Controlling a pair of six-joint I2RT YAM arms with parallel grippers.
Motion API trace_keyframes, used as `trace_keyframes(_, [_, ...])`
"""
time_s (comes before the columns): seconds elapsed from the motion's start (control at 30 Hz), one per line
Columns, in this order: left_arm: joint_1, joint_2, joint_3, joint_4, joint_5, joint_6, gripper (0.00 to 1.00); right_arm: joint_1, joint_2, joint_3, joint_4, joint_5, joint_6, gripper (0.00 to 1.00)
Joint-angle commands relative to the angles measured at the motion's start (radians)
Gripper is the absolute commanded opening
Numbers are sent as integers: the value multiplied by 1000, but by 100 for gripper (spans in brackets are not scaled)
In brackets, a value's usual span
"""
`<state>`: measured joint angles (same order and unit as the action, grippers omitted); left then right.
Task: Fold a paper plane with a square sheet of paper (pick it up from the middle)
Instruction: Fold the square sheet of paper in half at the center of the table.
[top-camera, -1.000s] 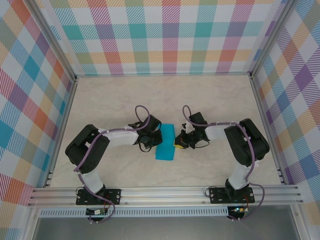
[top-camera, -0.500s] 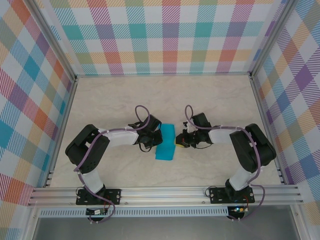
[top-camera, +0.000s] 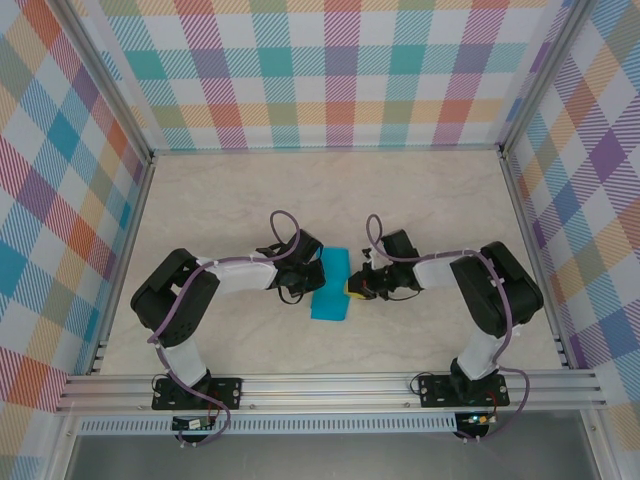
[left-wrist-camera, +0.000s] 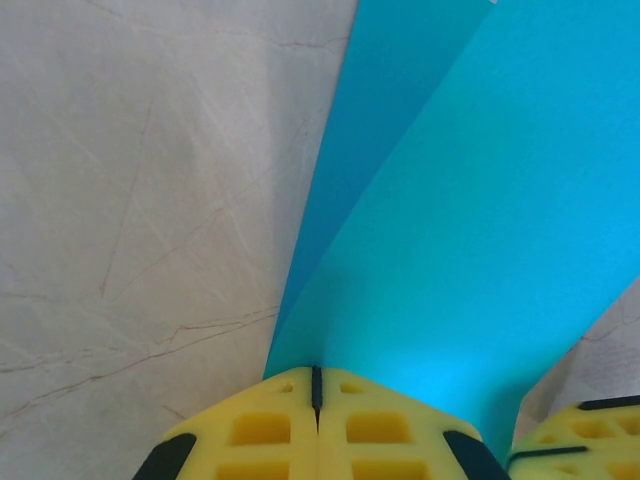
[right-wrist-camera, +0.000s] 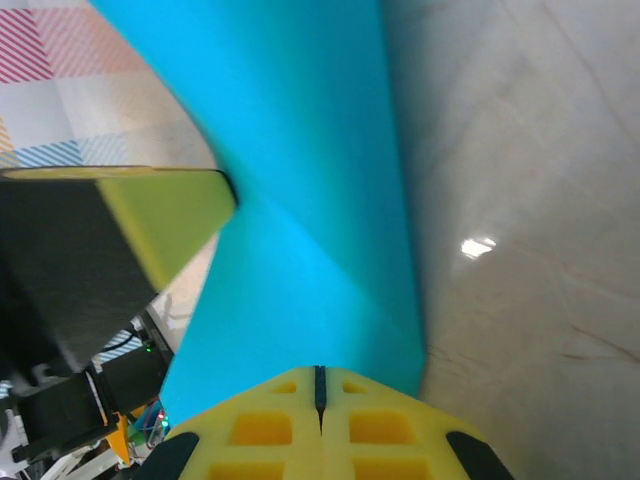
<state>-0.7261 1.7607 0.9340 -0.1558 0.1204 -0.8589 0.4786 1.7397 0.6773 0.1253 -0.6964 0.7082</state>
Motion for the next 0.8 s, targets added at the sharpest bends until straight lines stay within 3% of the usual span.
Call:
trace_keyframes(0.0, [-16,50,-27,-45,-16,6,0,6,18,-25,-30,33,-62,3])
trace_keyframes(0.17, [-16,49,-30,-45,-18,7,0,8,3,-34,-86,94,-97,3])
trace_keyframes(0.43, [-16,49,-29,-45,-18,8,0,30,-123,-30,-55,12,-57,6])
trace_keyframes(0.77, [-16,42,-33,-47,-21,8,0,61,-41,-78,17,22,-33,5])
